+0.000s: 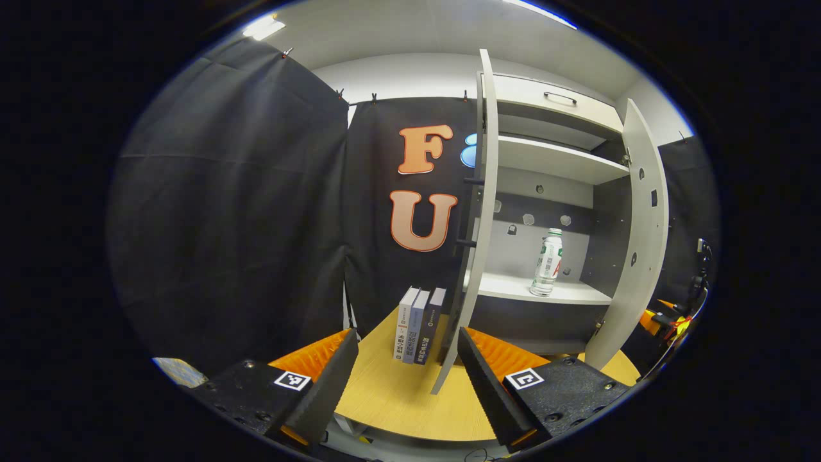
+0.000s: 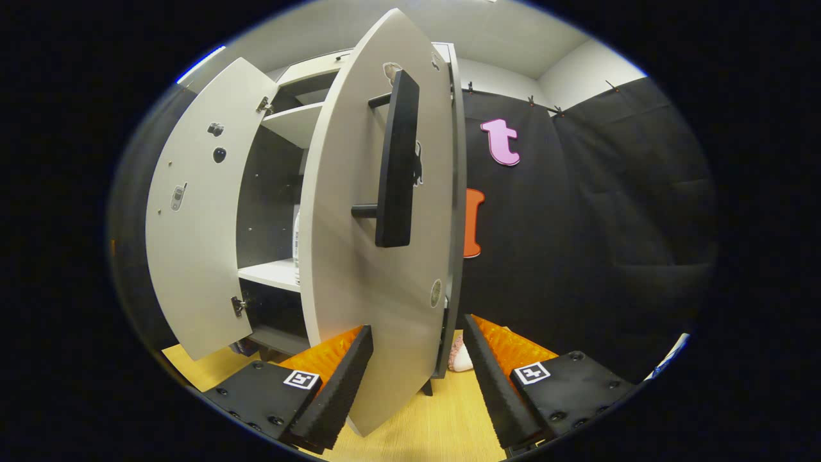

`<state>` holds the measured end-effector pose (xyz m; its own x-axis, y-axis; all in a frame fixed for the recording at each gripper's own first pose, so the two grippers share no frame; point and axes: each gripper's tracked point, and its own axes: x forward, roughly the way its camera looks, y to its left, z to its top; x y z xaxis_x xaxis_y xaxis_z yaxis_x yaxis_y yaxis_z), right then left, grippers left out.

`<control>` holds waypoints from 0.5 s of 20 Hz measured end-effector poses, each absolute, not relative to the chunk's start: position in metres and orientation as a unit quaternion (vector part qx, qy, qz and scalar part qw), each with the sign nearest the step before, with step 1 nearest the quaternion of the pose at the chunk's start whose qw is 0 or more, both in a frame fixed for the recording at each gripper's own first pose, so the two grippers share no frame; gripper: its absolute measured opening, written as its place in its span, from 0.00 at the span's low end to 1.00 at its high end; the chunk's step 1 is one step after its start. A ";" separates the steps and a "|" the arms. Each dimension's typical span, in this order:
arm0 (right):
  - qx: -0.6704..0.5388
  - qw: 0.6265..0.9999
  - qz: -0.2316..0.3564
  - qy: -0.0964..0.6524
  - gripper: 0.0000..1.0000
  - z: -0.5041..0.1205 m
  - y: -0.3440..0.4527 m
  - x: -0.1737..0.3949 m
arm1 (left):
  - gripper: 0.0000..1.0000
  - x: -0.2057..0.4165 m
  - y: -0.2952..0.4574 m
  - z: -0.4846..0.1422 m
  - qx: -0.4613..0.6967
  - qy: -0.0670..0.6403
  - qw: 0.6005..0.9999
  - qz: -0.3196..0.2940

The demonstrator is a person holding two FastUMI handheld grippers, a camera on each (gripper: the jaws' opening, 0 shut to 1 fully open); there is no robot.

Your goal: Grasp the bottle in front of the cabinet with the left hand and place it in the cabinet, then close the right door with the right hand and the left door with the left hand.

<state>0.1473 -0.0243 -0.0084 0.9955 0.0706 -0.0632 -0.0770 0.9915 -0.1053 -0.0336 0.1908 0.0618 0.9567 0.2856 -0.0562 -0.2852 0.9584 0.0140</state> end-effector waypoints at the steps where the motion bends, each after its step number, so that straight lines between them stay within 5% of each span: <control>1: -0.059 0.997 0.039 0.029 0.94 -0.008 -0.021 0.149 | 0.95 -0.034 0.192 0.062 0.003 0.028 0.989 0.147; 4: -0.071 0.996 0.041 0.025 0.94 -0.007 -0.016 0.149 | 0.95 -0.036 0.196 0.063 0.002 0.027 0.988 0.152; 5: -0.069 0.996 0.042 0.025 0.87 -0.007 -0.016 0.150 | 0.95 -0.034 0.197 0.062 0.000 0.027 0.988 0.152; 6: -0.065 0.997 0.045 0.026 0.94 -0.008 -0.015 0.151 | 0.95 -0.032 0.196 0.060 -0.003 0.029 0.988 0.150; 9: -0.063 0.996 0.053 0.029 0.94 -0.008 -0.014 0.155 | 0.95 -0.027 0.190 0.061 -0.009 0.028 0.989 0.142; 10: -0.066 0.996 0.058 0.029 0.87 -0.007 -0.011 0.154 | 0.95 -0.025 0.189 0.061 -0.009 0.027 0.990 0.141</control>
